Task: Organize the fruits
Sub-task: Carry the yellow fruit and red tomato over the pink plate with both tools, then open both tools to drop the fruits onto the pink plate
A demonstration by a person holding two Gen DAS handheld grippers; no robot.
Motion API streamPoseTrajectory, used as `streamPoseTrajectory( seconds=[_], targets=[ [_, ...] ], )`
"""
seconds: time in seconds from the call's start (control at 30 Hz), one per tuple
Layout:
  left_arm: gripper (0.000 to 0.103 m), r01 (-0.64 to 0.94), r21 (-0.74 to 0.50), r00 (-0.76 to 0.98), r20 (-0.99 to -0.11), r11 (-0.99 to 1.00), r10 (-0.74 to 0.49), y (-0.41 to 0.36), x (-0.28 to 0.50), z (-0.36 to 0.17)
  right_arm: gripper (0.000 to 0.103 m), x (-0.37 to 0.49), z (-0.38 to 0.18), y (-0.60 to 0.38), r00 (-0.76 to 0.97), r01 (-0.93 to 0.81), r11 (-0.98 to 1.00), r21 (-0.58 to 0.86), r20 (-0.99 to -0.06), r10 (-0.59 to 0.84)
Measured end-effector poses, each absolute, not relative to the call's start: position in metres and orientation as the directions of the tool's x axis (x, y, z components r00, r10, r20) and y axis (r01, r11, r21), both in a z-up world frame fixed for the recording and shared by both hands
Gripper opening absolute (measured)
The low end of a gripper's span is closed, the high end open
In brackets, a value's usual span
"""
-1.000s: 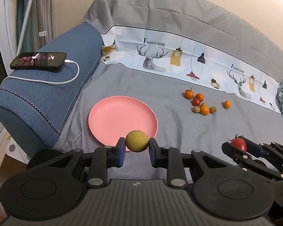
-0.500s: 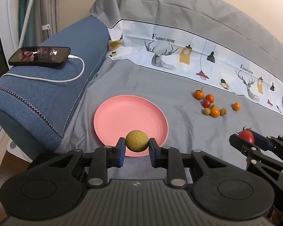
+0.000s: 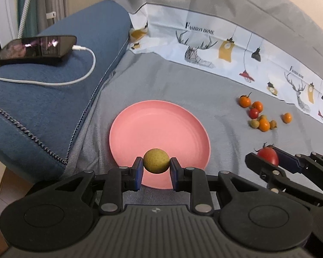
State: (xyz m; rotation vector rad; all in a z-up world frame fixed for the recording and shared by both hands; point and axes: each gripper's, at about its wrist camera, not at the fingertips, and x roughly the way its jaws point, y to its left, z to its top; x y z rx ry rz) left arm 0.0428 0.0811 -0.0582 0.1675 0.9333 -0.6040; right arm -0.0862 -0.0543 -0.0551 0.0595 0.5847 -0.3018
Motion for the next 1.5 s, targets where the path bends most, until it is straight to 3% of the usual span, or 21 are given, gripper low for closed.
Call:
streamPoseTrajectory(
  seconds=[0.93, 0.97, 1.0, 1.03, 1.07, 1.13, 1.17, 1.5],
  targets=[
    [0.03, 0.559, -0.044, 0.392, -0.866, 0.828, -0.31, 0.021, 0.126, -0.135, 0.032, 0.021, -0.124, -0.076, 0.699, 0.219, 0.973, -0.069, -0.685, -0.205],
    [0.038, 0.56, -0.035, 0.401, -0.863, 0.828, -0.307, 0.02, 0.127, -0.135, 0.033, 0.024, -0.125, -0.077, 0.699, 0.208, 0.976, -0.067, -0.688, -0.196],
    [0.064, 0.565, -0.028, 0.408, -0.859, 0.825, -0.308, 0.019, 0.128, -0.133, 0.033, 0.027, -0.125, -0.077, 0.7, 0.195, 0.979, -0.064, -0.69, -0.184],
    [0.08, 0.567, -0.026, 0.415, -0.854, 0.823, -0.313, 0.019, 0.129, -0.131, 0.036, 0.029, -0.123, -0.078, 0.705, 0.185, 0.981, -0.063, -0.687, -0.177],
    [0.103, 0.562, -0.023, 0.428, -0.847, 0.827, -0.314, 0.02, 0.129, -0.127, 0.049, 0.03, -0.121, -0.078, 0.709, 0.182, 0.981, -0.067, -0.682, -0.178],
    [0.103, 0.551, -0.023, 0.469, -0.818, 0.834, -0.332, 0.024, 0.125, -0.118, 0.072, 0.03, -0.114, -0.079, 0.72, 0.186, 0.979, -0.082, -0.667, -0.193],
    [0.103, 0.559, -0.019, 0.469, -0.817, 0.829, -0.334, 0.025, 0.124, -0.115, 0.077, 0.028, -0.111, -0.079, 0.724, 0.19, 0.978, -0.085, -0.661, -0.198],
    [0.103, 0.495, -0.018, 0.485, -0.824, 0.869, -0.293, 0.069, 0.065, -0.075, 0.091, -0.054, -0.083, -0.06, 0.683, 0.274, 0.962, -0.025, -0.699, -0.212]
  ],
)
